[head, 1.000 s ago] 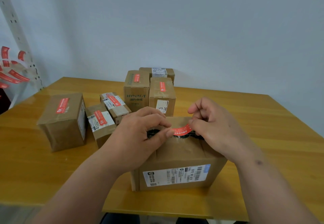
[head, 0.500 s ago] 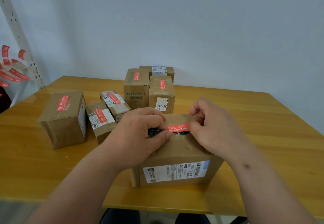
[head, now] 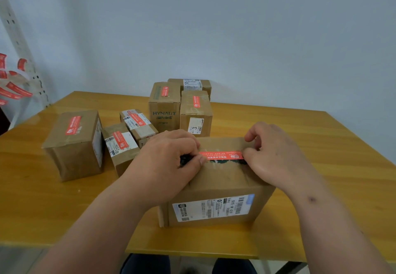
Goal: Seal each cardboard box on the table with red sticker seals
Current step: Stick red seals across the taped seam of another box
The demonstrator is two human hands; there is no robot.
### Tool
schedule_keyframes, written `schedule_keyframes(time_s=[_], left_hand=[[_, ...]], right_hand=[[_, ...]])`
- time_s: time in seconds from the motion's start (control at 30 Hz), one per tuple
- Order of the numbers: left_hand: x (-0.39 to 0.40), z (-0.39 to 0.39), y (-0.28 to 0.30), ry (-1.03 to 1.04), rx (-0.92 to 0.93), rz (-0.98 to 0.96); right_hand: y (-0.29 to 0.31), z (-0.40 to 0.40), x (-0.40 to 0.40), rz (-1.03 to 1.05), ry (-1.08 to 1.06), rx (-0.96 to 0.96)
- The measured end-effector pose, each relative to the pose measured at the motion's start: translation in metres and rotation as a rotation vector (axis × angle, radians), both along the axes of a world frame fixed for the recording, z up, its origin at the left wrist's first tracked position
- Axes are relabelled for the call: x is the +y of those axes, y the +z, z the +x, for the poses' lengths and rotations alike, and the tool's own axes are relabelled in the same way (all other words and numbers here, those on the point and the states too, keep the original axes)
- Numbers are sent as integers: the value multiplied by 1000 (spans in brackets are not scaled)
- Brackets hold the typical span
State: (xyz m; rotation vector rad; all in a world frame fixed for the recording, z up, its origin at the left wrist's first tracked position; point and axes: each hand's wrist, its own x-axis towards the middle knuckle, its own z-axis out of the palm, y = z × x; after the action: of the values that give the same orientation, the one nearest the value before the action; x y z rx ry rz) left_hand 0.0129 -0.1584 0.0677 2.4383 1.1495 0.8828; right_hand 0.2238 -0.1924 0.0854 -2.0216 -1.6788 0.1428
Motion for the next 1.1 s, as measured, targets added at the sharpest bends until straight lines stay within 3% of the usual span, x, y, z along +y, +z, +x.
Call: schedule_keyframes(time_s=[0.13,0.33,0.53,0.73,0.9,1.0,1.1], left_hand=[[3,8,9,120,101,-27],[9,29,14,212,219,-75],[16,23,12,183,51,-205],[18,24,11,206,54,-212],[24,26,10,242,32,-237],[23,25,10,245,-7,-245],[20,25,9,250,82,-212]], right_hand=[[-10,-1,6,52,-20,170],[-17,-8,11,-2,-55,96],[-21,3,18,25,3,401],[-17,-3,23,-50,-38,143],[-15,-3,23,-10,-51,238],[-17,-4,20,-23,-39,195],[-16,-4,18,-61,-35,184]])
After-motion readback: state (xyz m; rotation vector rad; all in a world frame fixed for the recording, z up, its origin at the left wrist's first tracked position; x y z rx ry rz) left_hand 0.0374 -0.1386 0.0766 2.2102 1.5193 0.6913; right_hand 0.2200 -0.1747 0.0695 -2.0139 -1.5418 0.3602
